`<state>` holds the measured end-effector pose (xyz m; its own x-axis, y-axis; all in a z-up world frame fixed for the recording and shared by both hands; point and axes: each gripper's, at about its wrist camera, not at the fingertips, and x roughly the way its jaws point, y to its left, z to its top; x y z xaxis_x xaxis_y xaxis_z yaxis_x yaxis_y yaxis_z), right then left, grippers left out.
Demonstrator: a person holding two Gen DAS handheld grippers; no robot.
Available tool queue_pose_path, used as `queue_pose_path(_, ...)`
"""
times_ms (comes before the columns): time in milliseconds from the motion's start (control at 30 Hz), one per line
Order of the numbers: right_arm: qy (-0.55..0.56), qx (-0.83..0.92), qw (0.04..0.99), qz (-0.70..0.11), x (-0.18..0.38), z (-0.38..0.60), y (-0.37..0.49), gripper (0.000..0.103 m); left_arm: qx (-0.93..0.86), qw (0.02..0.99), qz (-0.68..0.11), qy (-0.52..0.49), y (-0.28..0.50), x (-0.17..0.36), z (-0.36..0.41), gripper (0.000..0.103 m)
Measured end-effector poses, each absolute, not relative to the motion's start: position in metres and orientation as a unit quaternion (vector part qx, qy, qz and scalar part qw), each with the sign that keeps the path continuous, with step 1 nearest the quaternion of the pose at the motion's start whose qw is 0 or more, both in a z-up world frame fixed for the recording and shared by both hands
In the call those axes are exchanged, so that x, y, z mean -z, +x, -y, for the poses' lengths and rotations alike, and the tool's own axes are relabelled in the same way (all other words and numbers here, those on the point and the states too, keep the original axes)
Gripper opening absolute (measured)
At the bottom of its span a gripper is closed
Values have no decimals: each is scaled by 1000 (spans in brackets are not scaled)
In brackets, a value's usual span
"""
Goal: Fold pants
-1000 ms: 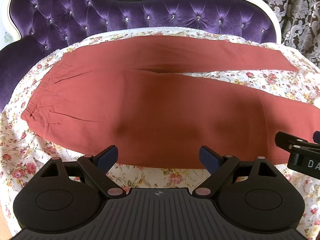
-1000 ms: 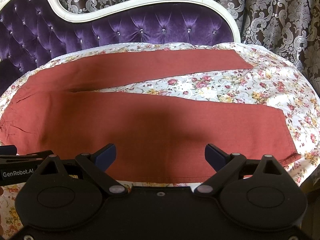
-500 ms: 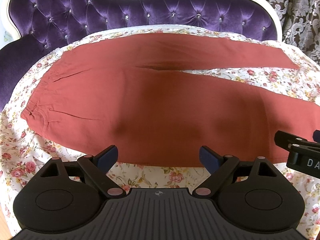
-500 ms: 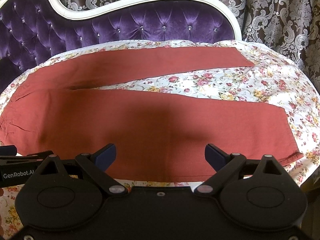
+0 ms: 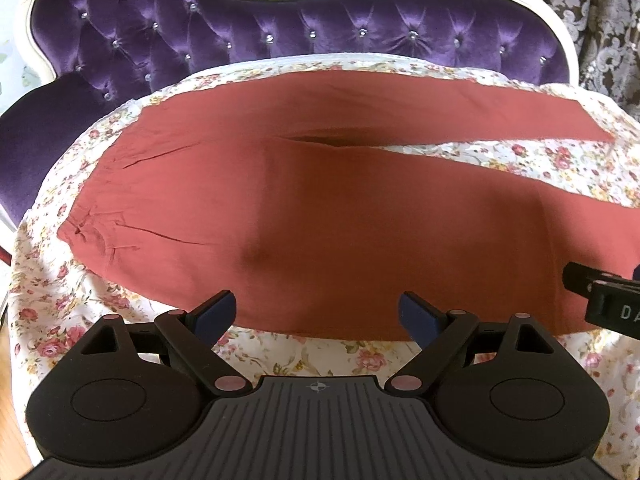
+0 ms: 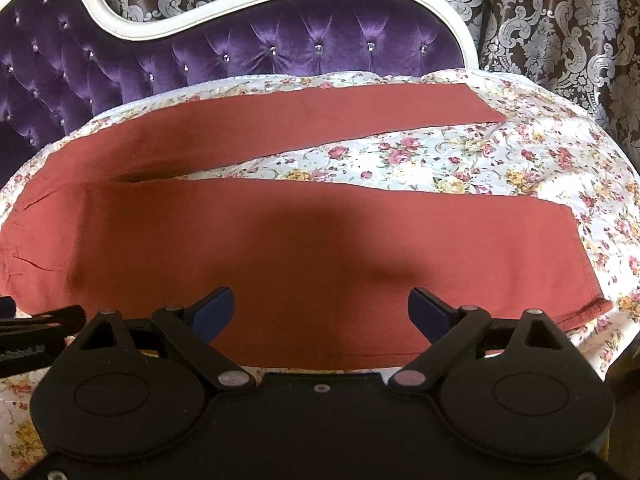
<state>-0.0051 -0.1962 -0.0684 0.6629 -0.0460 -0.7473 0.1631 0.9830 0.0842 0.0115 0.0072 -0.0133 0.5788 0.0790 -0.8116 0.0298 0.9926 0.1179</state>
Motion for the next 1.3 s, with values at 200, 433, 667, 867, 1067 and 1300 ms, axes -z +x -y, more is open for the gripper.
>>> queue_pose_path(200, 43, 45, 923, -379, 64, 187, -7, 91, -19, 887, -457, 62, 13, 12, -8, 89)
queue_pose_path(433, 6, 45, 932, -359, 62, 175, -3, 91, -12, 889, -457, 39, 16, 13, -11, 89)
queue_pose_path(667, 10, 30, 923, -384, 72, 175, 9, 83, -11, 902, -430, 42, 19, 12, -11, 89)
queue_pose_path(867, 12, 10, 921, -389, 77, 177, 17, 81, 16, 900, -434, 38, 30, 13, -12, 89)
queue_pose_path(1067, -10, -22, 922, -388, 75, 183, 36, 69, 11, 898, -437, 47, 43, 19, -12, 89)
queue_pose_path(1300, -5, -69, 926, -372, 64, 207, 73, 58, 6, 889, -456, 37, 75, 31, -29, 89)
